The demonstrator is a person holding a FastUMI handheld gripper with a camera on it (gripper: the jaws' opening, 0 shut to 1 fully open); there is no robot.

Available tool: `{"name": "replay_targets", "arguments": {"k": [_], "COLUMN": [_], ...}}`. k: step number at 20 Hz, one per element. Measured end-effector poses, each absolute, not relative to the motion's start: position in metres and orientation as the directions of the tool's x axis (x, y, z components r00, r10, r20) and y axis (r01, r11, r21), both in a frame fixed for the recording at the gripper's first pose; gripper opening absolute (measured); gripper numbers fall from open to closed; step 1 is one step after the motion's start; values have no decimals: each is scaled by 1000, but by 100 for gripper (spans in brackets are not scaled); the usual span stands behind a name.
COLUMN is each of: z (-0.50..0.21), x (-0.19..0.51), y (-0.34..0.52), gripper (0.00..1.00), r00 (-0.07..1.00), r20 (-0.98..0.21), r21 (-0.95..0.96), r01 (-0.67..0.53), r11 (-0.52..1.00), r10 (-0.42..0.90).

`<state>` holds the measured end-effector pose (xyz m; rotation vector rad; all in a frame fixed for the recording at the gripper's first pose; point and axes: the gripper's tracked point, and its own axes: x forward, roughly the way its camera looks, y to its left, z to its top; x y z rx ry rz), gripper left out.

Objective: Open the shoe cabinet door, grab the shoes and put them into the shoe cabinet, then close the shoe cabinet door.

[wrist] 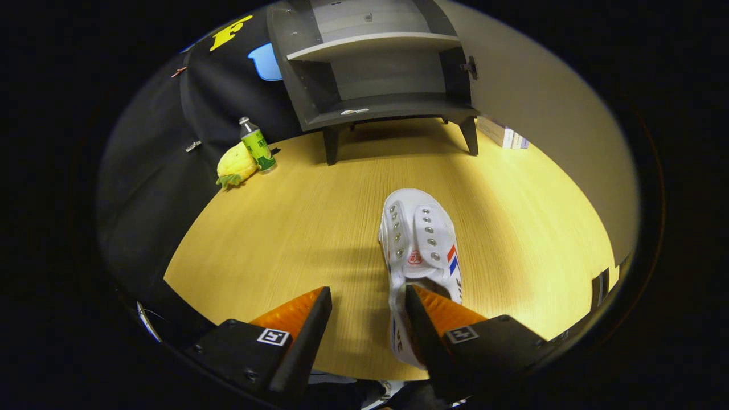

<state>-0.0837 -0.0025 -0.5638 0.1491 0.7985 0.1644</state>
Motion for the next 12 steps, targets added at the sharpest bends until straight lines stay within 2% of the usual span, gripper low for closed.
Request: {"name": "replay_targets", "arguments": {"k": [1, 4, 7, 9, 12], "z": [-567, -576, -574, -576, -580], "x": [-76, -50, -29, -14, -5], "y": [-1, -2, -11, -15, -19], "gripper": [76, 73, 51, 51, 23], "r00": [700, 756, 813, 839, 836], "r20": [-687, -635, -574, -539, -542], "r21": [192, 177, 152, 136, 140], "r01": [-82, -58, -9, 3, -9], "r11": [978, 982, 988, 991, 990], "r10": [194, 159, 96, 71, 85]}}
